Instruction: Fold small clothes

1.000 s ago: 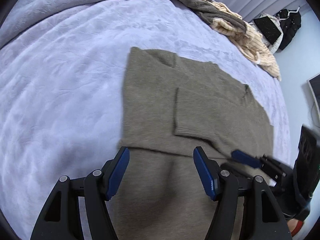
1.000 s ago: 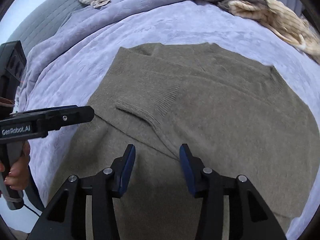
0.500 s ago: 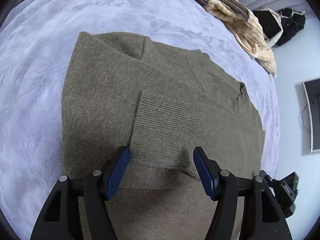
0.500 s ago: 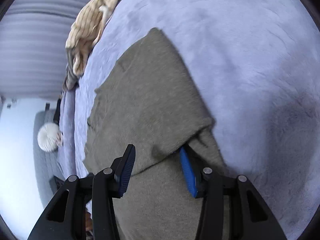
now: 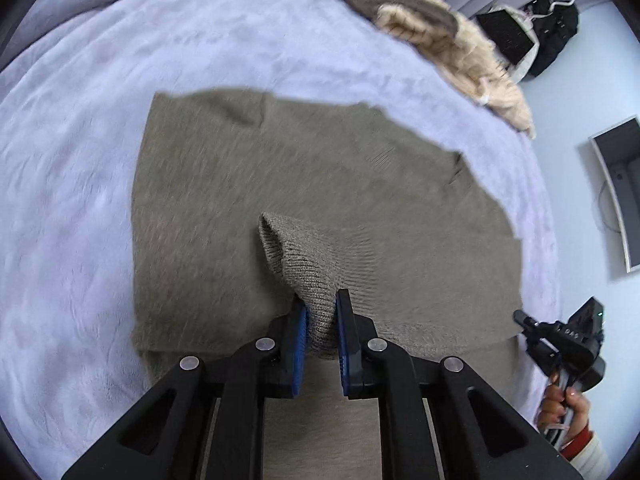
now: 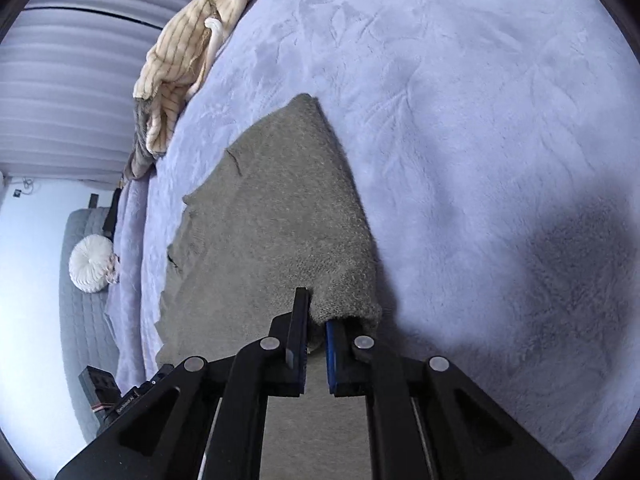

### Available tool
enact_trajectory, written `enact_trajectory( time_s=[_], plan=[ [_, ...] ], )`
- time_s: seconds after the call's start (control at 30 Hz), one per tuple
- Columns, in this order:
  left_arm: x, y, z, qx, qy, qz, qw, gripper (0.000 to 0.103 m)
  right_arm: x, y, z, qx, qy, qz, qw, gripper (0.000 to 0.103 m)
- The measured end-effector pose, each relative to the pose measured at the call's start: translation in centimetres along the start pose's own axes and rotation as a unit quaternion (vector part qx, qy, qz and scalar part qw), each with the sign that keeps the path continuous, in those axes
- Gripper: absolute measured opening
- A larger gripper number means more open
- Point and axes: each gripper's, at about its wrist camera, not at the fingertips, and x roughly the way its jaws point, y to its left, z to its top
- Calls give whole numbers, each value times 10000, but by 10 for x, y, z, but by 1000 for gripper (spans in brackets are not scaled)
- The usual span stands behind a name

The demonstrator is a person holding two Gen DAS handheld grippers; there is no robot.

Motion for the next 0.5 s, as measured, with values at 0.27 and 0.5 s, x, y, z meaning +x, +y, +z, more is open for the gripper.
enact_trajectory(
  time_s=[0.27, 0.5],
  plan=[
    [-21, 21, -8, 223, -243, 1042, 9940, 15, 5, -6, -7, -237, 122, -194, 9995, 8],
    [-37, 25, -13, 278, -196, 1286, 9911, 15, -13, 21, -27, -578, 196, -537, 9967, 20]
  ],
)
